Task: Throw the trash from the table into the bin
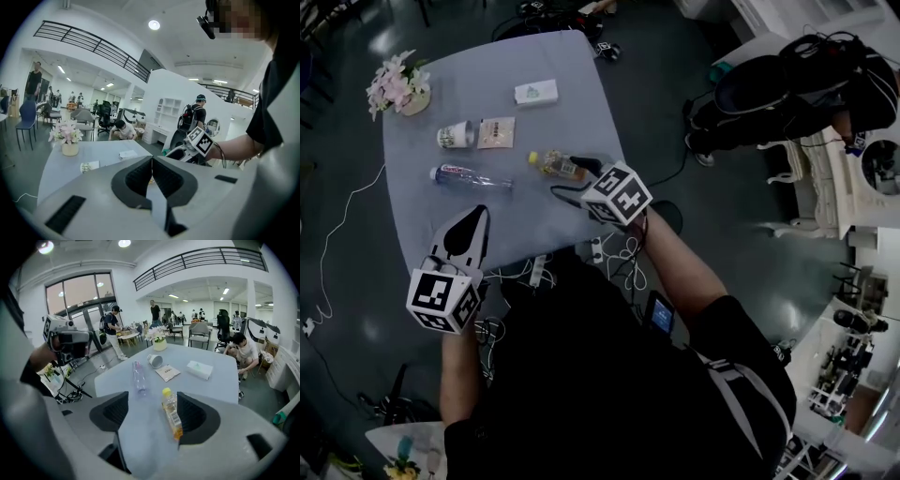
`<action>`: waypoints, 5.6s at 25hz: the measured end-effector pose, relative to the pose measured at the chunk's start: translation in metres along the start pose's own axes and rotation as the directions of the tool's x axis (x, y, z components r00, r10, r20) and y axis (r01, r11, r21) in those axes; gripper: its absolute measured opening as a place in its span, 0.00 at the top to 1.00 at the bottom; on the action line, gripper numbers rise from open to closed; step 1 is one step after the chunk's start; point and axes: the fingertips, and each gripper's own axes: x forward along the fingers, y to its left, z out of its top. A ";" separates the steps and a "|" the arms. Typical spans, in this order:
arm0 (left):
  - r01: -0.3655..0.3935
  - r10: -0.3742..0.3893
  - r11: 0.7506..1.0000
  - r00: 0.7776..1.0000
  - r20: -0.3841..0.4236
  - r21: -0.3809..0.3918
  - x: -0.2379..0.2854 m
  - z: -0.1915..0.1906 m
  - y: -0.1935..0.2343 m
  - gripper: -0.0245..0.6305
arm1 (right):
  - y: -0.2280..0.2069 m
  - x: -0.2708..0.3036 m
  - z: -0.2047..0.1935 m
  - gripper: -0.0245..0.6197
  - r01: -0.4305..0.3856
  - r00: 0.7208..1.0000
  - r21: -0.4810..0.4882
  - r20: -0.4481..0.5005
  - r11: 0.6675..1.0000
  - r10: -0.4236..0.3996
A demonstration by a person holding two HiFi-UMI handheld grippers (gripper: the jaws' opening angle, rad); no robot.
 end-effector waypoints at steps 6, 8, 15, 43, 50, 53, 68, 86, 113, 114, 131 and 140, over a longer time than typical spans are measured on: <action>0.001 -0.002 0.999 0.999 -0.034 -0.032 0.035 -0.011 0.010 0.94 | -0.041 0.031 -0.018 0.48 -0.009 0.993 -0.042 -0.122 0.999 0.004; -0.004 0.003 0.999 0.999 -0.040 -0.035 0.043 -0.013 0.016 0.94 | -0.049 0.040 -0.023 0.46 -0.011 0.986 -0.057 -0.164 0.998 0.002; -0.026 0.022 0.997 0.998 -0.059 -0.067 0.058 -0.032 0.029 0.94 | -0.066 0.070 -0.045 0.43 -0.045 0.962 -0.089 -0.272 0.995 0.019; -0.061 0.064 0.992 0.998 0.027 -0.107 -0.033 -0.035 0.027 0.94 | -0.033 0.094 -0.069 0.51 -0.101 0.859 -0.099 -0.510 0.990 0.037; 0.021 -0.021 1.000 0.998 0.066 -0.002 -0.094 -0.027 0.011 0.94 | 0.039 0.070 -0.038 0.51 -0.032 0.918 -0.080 -0.396 0.996 -0.002; 0.058 -0.060 0.998 0.996 0.066 0.025 -0.119 -0.031 0.007 0.94 | 0.074 0.060 -0.028 0.51 -0.012 0.929 -0.086 -0.368 0.996 -0.020; 0.220 -0.229 0.968 0.972 0.062 0.120 -0.130 -0.011 -0.042 0.94 | 0.162 -0.044 0.009 0.51 0.046 0.992 -0.015 -0.114 0.999 -0.048; 0.499 -0.495 0.834 0.865 -0.080 0.237 0.029 -0.009 -0.228 0.94 | 0.059 -0.206 -0.110 0.51 0.220 0.965 0.199 0.096 0.955 -0.243; 0.807 -0.697 0.574 0.572 -0.432 0.142 0.333 -0.137 -0.479 0.94 | -0.154 -0.320 -0.422 0.51 0.370 0.840 0.673 0.051 0.640 -0.540; 0.811 -0.699 0.570 0.564 -0.439 0.134 0.343 -0.147 -0.484 0.94 | -0.159 -0.316 -0.433 0.51 0.371 0.834 0.689 0.047 0.622 -0.550; 0.833 -0.661 0.541 0.506 -0.554 0.114 0.466 -0.298 -0.531 0.94 | -0.212 -0.255 -0.599 0.51 0.347 0.790 0.848 -0.033 0.401 -0.613; 0.783 -0.591 0.620 0.511 -0.624 0.053 0.519 -0.452 -0.507 0.94 | -0.224 -0.148 -0.701 0.51 0.317 0.792 0.895 -0.068 0.313 -0.607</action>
